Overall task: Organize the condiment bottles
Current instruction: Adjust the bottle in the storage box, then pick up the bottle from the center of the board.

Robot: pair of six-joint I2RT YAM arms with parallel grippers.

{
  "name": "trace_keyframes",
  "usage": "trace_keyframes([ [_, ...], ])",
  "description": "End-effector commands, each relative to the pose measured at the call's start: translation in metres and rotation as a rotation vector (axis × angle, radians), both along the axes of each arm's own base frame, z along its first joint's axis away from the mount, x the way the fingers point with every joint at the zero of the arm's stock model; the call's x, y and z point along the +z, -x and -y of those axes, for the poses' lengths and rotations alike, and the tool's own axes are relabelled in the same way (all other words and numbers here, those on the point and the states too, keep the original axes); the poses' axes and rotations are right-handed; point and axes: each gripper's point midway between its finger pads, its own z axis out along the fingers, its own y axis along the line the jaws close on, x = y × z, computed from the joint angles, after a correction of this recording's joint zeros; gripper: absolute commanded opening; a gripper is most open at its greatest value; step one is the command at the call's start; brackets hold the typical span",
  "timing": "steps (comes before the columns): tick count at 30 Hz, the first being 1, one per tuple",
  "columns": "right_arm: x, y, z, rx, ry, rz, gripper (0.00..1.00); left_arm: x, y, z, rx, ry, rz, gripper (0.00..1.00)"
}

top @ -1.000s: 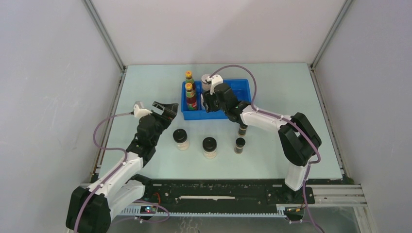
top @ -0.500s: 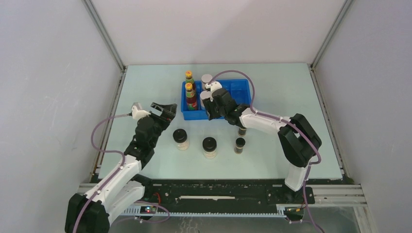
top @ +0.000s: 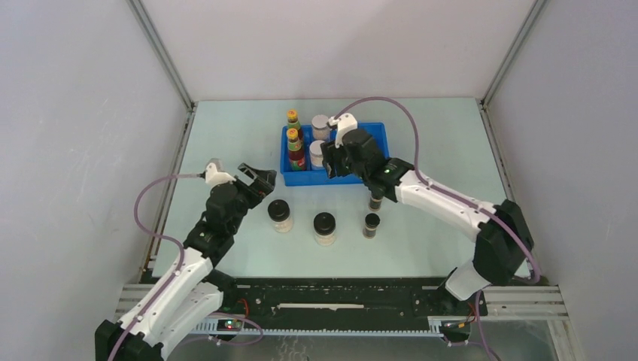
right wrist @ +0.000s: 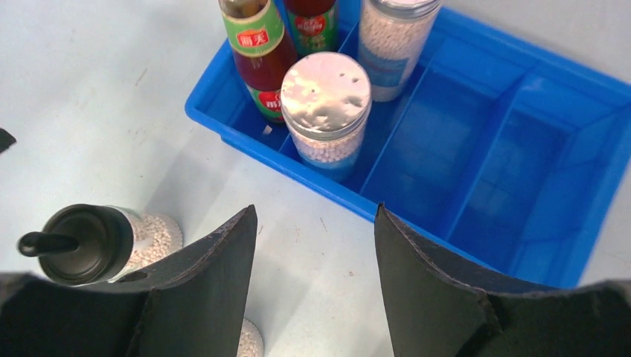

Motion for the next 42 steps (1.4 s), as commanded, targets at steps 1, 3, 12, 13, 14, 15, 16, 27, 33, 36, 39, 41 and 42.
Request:
trace_keyframes([
  [1,0.037,0.005,0.022,-0.052,-0.031,0.047,0.67,0.025,0.014,0.007,-0.083,-0.119,0.013,1.0],
  [3,0.046,0.008,0.028,-0.059,-0.042,0.056,0.67,0.022,0.022,0.011,-0.118,-0.163,-0.003,0.99],
  [12,0.068,0.016,0.049,-0.088,-0.061,0.069,0.67,0.003,0.055,0.024,-0.237,-0.319,-0.105,0.96],
  [13,0.07,0.017,0.051,-0.089,-0.064,0.071,0.67,0.0,0.057,0.025,-0.237,-0.34,-0.116,0.96],
  [14,0.072,0.017,0.053,-0.092,-0.067,0.074,0.67,-0.002,0.059,0.026,-0.24,-0.361,-0.124,0.96],
  [15,0.074,0.018,0.054,-0.094,-0.071,0.074,0.67,-0.003,0.06,0.027,-0.241,-0.383,-0.13,0.96],
  [16,0.076,0.018,0.056,-0.098,-0.074,0.077,0.67,-0.006,0.061,0.029,-0.245,-0.407,-0.14,0.96],
  [27,0.079,0.018,0.066,-0.114,-0.076,0.073,0.67,-0.034,0.056,0.04,-0.255,-0.623,-0.236,0.96],
  [33,0.08,0.018,0.067,-0.116,-0.078,0.075,0.67,-0.051,0.052,0.04,-0.235,-0.688,-0.271,0.96],
  [36,0.08,0.017,0.066,-0.114,-0.078,0.078,0.67,-0.051,0.049,0.04,-0.225,-0.698,-0.263,0.95],
  [39,0.079,0.016,0.066,-0.113,-0.077,0.077,0.67,-0.052,0.046,0.039,-0.217,-0.716,-0.259,0.94],
  [41,0.078,0.016,0.066,-0.113,-0.076,0.074,0.67,-0.053,0.044,0.039,-0.21,-0.724,-0.258,0.94],
  [42,0.078,0.016,0.066,-0.116,-0.076,0.073,0.67,-0.054,0.043,0.039,-0.21,-0.729,-0.256,0.94],
])
